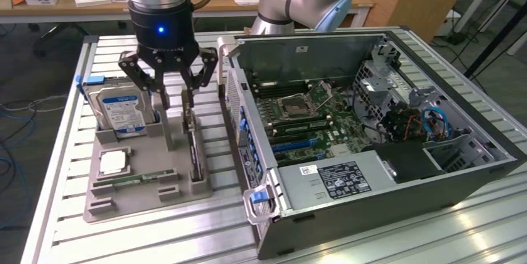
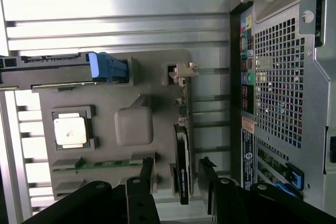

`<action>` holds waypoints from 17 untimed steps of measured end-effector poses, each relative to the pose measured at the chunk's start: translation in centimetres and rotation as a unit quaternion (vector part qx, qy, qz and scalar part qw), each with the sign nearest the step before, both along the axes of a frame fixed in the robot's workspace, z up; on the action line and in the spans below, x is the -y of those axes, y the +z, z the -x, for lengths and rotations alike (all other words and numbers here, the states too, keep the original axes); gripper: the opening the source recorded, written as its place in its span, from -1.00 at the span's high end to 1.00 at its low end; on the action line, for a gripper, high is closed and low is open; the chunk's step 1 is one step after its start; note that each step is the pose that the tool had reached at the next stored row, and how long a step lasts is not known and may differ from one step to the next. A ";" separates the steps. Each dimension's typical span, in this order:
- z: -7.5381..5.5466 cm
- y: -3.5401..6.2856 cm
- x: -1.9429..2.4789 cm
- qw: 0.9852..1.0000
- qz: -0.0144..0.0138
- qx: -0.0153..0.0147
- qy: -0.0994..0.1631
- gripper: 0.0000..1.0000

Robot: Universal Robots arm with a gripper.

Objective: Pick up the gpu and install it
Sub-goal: 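Pick up the gpu and move the gpu toward the slot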

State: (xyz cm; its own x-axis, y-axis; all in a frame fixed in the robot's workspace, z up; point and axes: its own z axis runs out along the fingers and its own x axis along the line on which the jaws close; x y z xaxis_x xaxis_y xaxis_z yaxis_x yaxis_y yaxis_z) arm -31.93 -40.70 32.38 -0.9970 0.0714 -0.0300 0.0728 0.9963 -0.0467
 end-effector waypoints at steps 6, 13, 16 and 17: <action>0.0 -0.14 0.00 1.000 0.000 0.000 0.000 0.06; 0.0 -0.29 0.00 1.000 0.000 0.000 0.000 0.06; -0.1 -0.37 0.02 1.000 0.000 0.000 0.000 0.06; -0.2 -0.40 0.03 1.000 0.000 0.000 0.000 0.06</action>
State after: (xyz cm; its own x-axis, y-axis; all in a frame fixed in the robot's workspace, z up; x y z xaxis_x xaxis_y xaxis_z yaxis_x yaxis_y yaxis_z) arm -31.73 -40.73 31.98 -0.9970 0.0714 -0.0300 0.0727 0.9963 -0.0468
